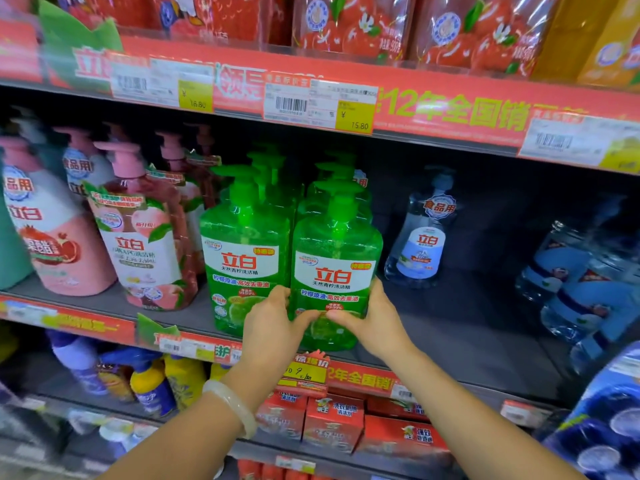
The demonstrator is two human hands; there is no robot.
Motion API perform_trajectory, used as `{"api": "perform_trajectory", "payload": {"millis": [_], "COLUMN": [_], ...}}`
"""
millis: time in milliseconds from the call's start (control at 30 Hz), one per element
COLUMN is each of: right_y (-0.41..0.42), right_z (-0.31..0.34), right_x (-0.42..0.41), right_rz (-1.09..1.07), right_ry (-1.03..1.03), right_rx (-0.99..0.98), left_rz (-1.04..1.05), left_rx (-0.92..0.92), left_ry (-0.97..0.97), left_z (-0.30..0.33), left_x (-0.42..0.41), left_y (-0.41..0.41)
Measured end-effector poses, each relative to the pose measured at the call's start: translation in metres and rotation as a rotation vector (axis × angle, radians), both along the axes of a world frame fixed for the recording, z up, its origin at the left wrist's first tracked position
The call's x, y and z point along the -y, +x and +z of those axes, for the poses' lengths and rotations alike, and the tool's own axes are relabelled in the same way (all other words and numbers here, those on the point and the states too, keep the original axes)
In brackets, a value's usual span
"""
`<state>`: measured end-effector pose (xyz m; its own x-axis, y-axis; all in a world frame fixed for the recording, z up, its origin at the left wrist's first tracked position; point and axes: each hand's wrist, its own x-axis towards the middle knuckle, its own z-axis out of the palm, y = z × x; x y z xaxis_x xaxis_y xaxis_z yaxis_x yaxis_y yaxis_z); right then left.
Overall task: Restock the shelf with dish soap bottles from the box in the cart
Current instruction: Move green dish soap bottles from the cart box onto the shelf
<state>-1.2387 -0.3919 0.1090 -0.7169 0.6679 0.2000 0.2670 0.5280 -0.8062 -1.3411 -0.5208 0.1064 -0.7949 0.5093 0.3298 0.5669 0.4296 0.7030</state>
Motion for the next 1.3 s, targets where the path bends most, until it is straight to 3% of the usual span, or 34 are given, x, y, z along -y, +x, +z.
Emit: {"api": "perform_trajectory", "payload": {"millis": [200, 633, 800, 933, 1033, 1300], "right_y": [-0.005, -0.012, 0.009, 0.053, 0.101, 0.315], "right_z": [0.002, 0.003, 0.001, -0.008, -0.007, -0.016], "right_x": [0.004, 0.013, 0.031, 0.043, 0.038, 0.027], "right_rz": [0.0, -0.015, -0.032, -0.031, -0.078, -0.365], "right_ry": [-0.018, -0.255, -0.109, 0.203, 0.322, 0.269], "right_rx": [0.011, 0.024, 0.277, 0.558, 0.641, 0.828], "left_rz": [0.029, -0.019, -0.092, -0.314, -0.54, -0.855], "left_rx": [-0.013, -0.098, -0.205, -0.37, -0.526, -0.758], "left_ry": [-0.057, -0.2, -0.309, -0.41, -0.556, -0.655], "left_z": [0.001, 0.006, 0.001, 0.0, -0.003, -0.011], "left_x": [0.003, 0.01, 0.021, 0.01, -0.015, -0.067], "left_y": [-0.008, -0.014, 0.004, 0.043, 0.088, 0.275]}}
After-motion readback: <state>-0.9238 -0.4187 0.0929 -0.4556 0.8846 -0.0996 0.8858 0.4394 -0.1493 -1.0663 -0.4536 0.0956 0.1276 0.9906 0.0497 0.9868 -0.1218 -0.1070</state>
